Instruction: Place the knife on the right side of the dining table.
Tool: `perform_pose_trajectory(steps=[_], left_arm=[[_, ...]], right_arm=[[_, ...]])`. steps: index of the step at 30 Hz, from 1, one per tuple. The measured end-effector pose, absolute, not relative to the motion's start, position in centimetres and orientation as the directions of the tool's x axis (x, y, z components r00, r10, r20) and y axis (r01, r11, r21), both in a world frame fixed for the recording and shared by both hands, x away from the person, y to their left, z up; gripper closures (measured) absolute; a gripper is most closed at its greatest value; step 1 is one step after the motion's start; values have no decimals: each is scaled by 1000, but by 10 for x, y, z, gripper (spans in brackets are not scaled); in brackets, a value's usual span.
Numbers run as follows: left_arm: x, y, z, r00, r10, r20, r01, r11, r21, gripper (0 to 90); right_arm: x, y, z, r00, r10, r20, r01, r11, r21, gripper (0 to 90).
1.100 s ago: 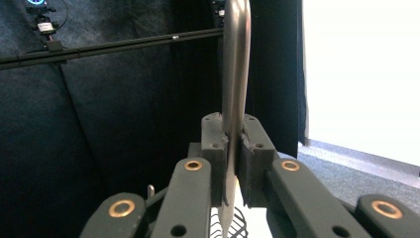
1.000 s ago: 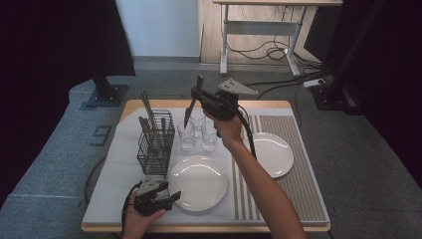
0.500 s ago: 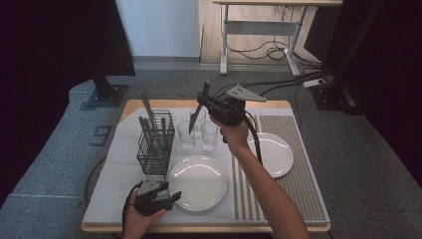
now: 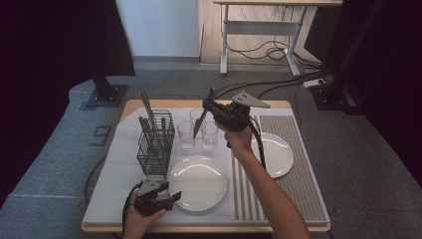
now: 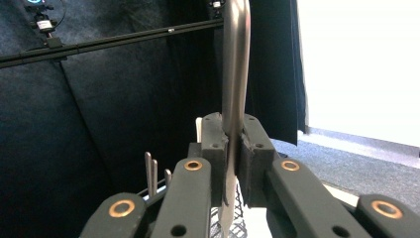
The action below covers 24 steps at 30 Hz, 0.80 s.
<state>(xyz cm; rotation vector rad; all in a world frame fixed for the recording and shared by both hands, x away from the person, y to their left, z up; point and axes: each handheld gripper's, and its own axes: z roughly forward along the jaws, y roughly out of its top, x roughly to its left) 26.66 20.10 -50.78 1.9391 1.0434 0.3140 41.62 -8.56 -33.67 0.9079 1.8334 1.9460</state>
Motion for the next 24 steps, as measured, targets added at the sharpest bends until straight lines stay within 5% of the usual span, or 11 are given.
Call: perform_pose_trajectory(steps=[24], left_arm=[[267, 198, -509, 618, 767, -172, 546, -261, 796, 360]], right_arm=[[418, -114, -370, -703, 656, 277, 251, -135, 958, 831]])
